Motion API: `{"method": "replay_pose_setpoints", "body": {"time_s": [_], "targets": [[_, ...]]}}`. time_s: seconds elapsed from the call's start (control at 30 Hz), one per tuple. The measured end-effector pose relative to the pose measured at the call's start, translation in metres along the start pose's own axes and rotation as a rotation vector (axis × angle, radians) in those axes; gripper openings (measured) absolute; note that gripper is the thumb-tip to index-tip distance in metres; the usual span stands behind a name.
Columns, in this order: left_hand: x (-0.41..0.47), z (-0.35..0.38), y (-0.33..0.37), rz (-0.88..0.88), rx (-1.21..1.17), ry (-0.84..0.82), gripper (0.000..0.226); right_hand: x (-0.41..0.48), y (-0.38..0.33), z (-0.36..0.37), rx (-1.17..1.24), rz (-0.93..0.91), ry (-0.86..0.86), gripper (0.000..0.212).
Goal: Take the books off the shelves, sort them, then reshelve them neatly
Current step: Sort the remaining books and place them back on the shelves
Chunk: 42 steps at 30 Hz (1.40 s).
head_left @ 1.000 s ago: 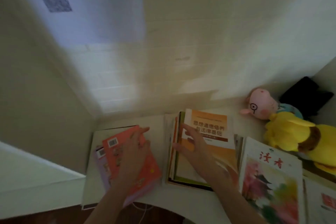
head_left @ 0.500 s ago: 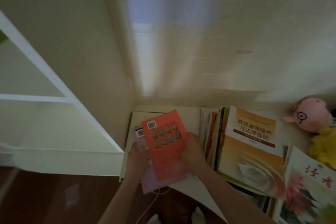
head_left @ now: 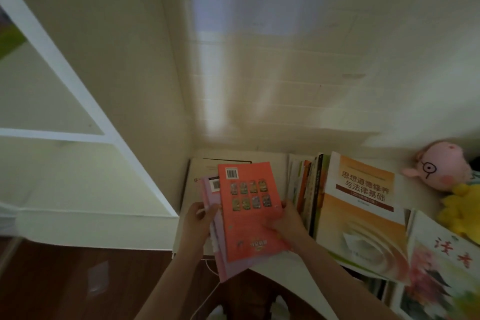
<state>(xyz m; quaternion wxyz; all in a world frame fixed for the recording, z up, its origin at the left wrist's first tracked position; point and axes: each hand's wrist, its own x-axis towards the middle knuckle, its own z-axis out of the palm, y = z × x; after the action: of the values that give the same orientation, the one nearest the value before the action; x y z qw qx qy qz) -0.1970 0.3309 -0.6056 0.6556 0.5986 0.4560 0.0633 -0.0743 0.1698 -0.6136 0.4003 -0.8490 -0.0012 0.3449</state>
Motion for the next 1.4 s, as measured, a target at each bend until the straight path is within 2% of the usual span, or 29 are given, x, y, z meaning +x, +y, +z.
{"method": "replay_pose_setpoints", "body": {"time_s": [0.17, 0.33, 0.47, 0.57, 0.67, 0.8, 0.9, 0.97, 1.07, 1.13, 1.2, 1.23, 1.3, 1.33, 1.4], "targets": [[0.008, -0.013, 0.009, 0.024, -0.036, 0.151, 0.013, -0.009, -0.032, -0.018, -0.105, -0.080, 0.023, 0.052], [0.014, -0.017, 0.002, 0.051, 0.051, 0.107, 0.017, -0.021, -0.062, -0.043, -0.184, -0.256, 0.176, 0.035], [0.004, -0.015, 0.016, 0.150, 0.011, 0.091, 0.014, -0.028, -0.065, -0.050, -0.128, -0.263, 0.221, 0.036], [-0.007, -0.012, 0.041, 0.271, -0.015, 0.097, 0.014, -0.031, -0.063, -0.052, -0.129, -0.291, 0.253, 0.035], [-0.019, -0.010, 0.068, 0.459, 0.163, 0.193, 0.017, -0.032, -0.062, -0.053, -0.152, -0.306, 0.260, 0.030], [-0.025, -0.003, 0.084, 0.718, 0.347, 0.281, 0.044, -0.034, -0.061, -0.053, -0.071, -0.281, 0.252, 0.033], [-0.022, 0.013, 0.059, 0.830, 0.512, 0.158, 0.040, -0.036, -0.064, -0.056, -0.051, -0.284, 0.288, 0.033], [-0.011, 0.020, 0.011, 0.923, 0.662, 0.078, 0.034, -0.035, -0.066, -0.060, -0.096, -0.299, 0.342, 0.028], [0.002, 0.014, -0.060, 0.932, 0.866, -0.056, 0.028, -0.035, -0.070, -0.066, -0.190, -0.365, 0.433, 0.025], [0.002, 0.005, -0.080, 0.954, 0.951, -0.163, 0.045, -0.036, -0.069, -0.068, -0.280, -0.438, 0.487, 0.026], [0.005, 0.002, -0.086, 0.925, 0.960, -0.213, 0.072, -0.040, -0.070, -0.064, -0.340, -0.528, 0.541, 0.023], [0.004, 0.005, -0.085, 0.897, 0.931, -0.189, 0.073, -0.042, -0.070, -0.059, -0.360, -0.601, 0.570, 0.021], [-0.002, 0.012, -0.071, 0.735, 0.741, -0.105, 0.053, -0.044, -0.068, -0.041, -0.448, -0.790, 0.612, 0.018], [-0.006, 0.016, -0.058, 0.556, 0.553, -0.093, 0.041, -0.046, -0.064, -0.029, -0.515, -0.874, 0.602, 0.020], [-0.013, 0.021, -0.033, 0.208, 0.016, -0.084, 0.025, -0.048, -0.052, -0.003, -0.692, -0.991, 0.529, 0.032]]}}
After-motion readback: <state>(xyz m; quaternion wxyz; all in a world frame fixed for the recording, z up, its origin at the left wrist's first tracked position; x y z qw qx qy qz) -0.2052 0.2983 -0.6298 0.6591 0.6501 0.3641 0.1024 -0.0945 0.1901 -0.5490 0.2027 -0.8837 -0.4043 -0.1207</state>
